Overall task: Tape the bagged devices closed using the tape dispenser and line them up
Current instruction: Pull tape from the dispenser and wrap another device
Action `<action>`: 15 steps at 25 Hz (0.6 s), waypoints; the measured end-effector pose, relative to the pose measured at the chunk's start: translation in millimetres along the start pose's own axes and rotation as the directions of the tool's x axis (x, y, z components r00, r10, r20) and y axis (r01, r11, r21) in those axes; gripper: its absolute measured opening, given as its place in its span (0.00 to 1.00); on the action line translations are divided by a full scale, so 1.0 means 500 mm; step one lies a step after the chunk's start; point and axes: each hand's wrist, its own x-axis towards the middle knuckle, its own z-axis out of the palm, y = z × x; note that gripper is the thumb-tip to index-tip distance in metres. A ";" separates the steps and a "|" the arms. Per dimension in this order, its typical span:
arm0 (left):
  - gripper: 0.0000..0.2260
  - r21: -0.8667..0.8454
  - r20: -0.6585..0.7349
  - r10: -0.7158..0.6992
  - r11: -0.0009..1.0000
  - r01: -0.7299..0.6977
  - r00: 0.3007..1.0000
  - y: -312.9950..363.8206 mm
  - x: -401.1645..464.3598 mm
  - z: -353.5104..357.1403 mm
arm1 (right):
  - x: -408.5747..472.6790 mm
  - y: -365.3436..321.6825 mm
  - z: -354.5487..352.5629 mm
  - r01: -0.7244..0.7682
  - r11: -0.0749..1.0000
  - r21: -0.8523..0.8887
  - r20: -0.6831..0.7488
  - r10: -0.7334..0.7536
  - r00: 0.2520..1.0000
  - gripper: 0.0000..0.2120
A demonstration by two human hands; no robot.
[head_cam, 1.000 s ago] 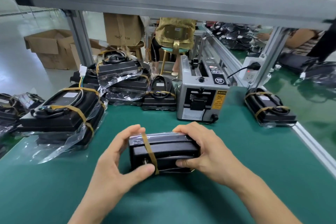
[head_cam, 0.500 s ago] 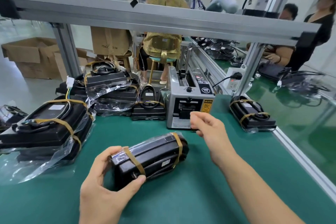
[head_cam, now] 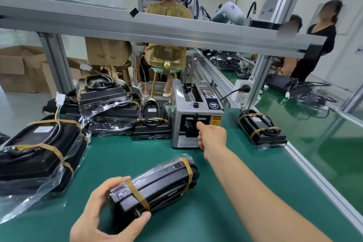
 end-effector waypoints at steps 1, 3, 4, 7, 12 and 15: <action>0.32 -0.017 0.008 0.004 1.000 -0.004 1.000 -0.003 0.004 0.000 | -0.007 -0.001 0.000 0.022 1.000 -0.009 0.035 -0.022 0.999 0.11; 0.36 -0.057 0.030 -0.002 0.998 0.003 1.000 -0.009 0.019 0.004 | -0.029 -0.005 -0.005 0.117 0.992 -0.038 0.161 -0.110 0.981 0.07; 0.41 -0.081 0.034 -0.022 0.996 0.025 0.999 -0.011 0.025 0.006 | -0.043 -0.008 -0.010 0.177 0.983 -0.056 0.237 -0.159 0.958 0.07; 0.40 -0.111 0.030 -0.034 0.993 0.037 0.999 -0.010 0.030 0.022 | -0.087 -0.009 -0.031 0.372 0.924 -0.090 0.419 -0.303 0.856 0.13; 0.31 -0.084 -0.088 -0.072 0.994 0.064 0.994 -0.007 0.018 0.037 | -0.174 0.017 -0.067 0.565 0.824 -0.025 0.555 -0.459 0.694 0.12; 0.31 -0.095 -0.073 -0.121 0.989 0.114 0.990 0.018 0.022 0.047 | -0.218 0.031 -0.081 0.653 0.757 -0.029 0.607 -0.506 0.613 0.11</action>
